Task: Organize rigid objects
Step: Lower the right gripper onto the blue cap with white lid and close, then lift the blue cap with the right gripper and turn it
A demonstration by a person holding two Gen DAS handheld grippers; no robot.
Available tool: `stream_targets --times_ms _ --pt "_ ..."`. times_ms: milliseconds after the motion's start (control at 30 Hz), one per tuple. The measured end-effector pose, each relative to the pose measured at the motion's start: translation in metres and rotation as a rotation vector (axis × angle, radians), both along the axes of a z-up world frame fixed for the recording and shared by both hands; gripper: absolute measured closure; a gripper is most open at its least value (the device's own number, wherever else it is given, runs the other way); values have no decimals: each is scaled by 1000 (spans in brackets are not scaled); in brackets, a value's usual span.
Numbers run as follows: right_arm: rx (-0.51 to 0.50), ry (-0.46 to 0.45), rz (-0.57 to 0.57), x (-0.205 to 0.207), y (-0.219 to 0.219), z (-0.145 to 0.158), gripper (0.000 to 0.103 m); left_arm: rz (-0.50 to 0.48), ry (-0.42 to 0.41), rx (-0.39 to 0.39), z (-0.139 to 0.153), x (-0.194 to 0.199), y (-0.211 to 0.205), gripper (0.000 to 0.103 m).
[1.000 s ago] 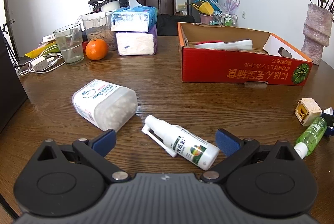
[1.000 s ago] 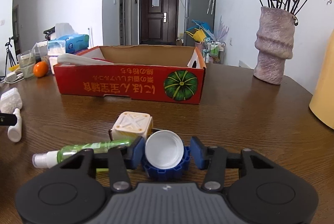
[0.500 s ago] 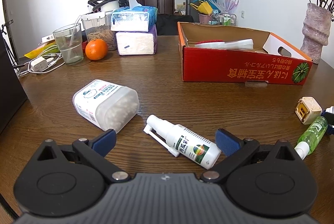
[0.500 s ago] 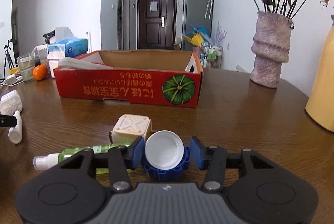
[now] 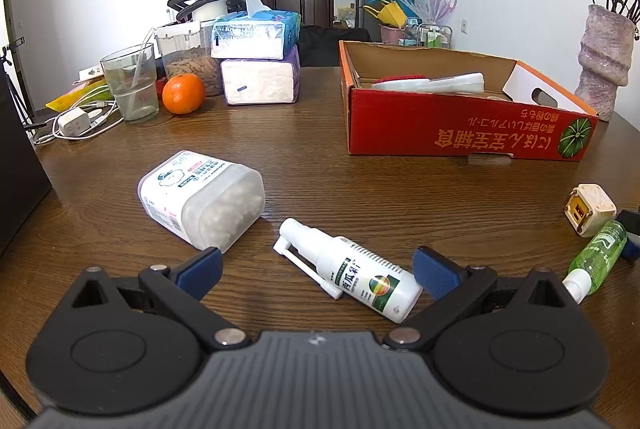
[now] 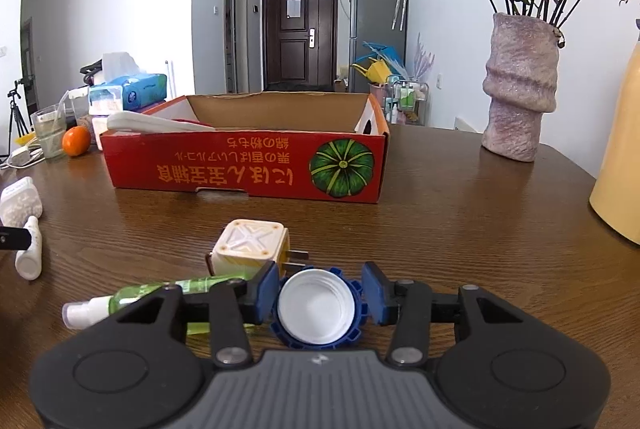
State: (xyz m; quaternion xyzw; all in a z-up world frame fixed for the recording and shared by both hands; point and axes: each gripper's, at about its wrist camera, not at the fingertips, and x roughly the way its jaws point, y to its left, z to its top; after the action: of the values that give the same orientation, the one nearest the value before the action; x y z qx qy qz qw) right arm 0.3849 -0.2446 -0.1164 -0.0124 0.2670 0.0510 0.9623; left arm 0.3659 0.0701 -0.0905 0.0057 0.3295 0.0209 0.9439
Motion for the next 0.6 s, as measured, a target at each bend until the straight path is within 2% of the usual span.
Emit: stream_targets --times_ms 100,267,400,467,500,533,600 --pt "-10 -16 2 -2 1 1 53 0 0 0 0 0 0 0" --pt "-38 -29 11 -9 5 3 54 -9 8 2 -1 0 0 0" --pt "-30 -4 13 -7 4 1 81 -13 5 4 -1 0 1 0" --pt "-18 1 3 -7 2 1 81 -13 5 4 -1 -1 2 0" --pt "-15 -1 -5 -8 1 1 78 -13 5 5 -1 -1 1 0" --pt "-17 -5 -19 -10 0 1 70 -13 4 4 0 -1 2 0" --pt "-22 -22 -56 -14 -3 3 66 -14 1 2 0 -2 4 0"
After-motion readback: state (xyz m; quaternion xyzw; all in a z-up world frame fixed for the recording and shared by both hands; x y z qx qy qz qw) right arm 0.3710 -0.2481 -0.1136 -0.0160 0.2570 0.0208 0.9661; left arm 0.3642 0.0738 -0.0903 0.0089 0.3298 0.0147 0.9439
